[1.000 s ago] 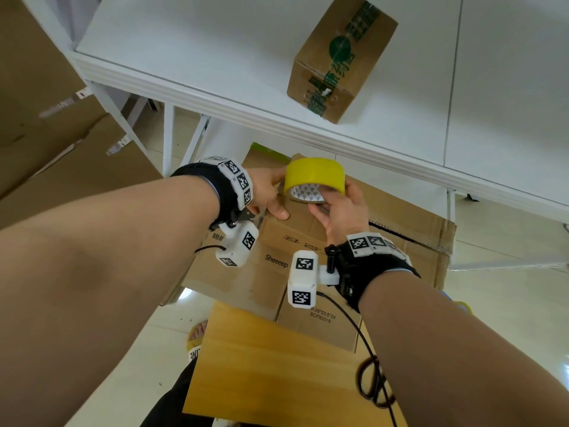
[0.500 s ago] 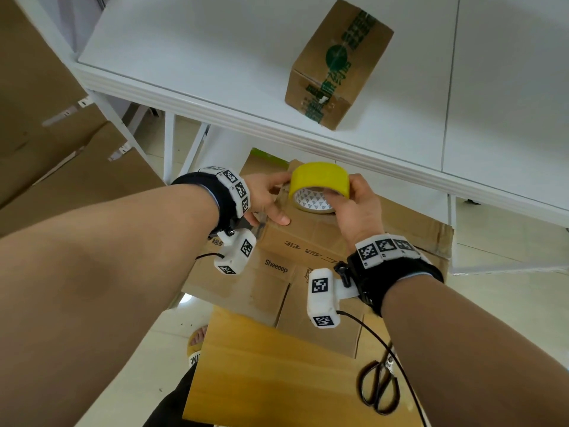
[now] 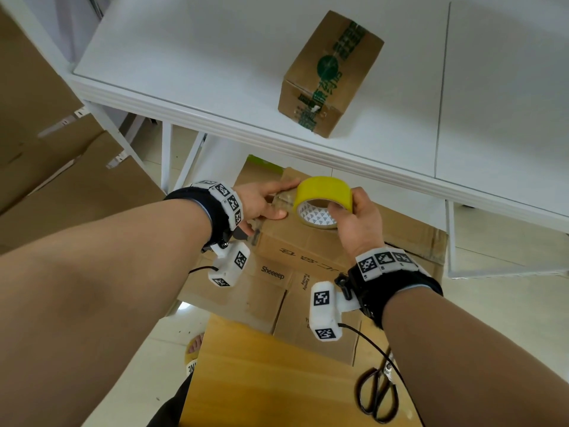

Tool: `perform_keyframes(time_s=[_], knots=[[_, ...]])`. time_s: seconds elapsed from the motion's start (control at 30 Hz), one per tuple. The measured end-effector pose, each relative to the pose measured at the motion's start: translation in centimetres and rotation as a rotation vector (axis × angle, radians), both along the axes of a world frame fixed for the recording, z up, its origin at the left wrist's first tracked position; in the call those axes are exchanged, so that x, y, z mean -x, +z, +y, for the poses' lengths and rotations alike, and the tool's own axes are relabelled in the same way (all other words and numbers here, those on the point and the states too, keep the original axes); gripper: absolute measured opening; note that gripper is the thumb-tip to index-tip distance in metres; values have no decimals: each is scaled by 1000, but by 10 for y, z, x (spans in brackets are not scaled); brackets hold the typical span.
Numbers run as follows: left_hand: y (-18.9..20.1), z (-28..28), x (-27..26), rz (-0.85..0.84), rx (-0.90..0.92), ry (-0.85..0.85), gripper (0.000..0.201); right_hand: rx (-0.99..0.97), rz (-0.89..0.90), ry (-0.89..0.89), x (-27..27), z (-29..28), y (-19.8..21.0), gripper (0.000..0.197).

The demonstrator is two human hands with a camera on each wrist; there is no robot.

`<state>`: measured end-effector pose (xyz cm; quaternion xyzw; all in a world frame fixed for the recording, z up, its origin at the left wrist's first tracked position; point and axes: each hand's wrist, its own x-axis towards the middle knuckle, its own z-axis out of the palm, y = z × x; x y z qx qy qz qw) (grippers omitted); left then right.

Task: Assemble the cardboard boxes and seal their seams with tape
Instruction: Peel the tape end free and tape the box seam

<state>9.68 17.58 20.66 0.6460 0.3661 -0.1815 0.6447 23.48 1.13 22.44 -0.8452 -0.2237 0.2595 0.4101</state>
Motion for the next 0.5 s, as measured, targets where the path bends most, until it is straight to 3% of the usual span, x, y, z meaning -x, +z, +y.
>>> perform_keyframes(time_s=[0.4,0.5], knots=[[-2,-3,1,-5,-13,-25,90,6,-117,7,-4,-11,-4,18],[1,-7,2,-11,36,0,64,9,-137,11,-6,-14,-5,20]])
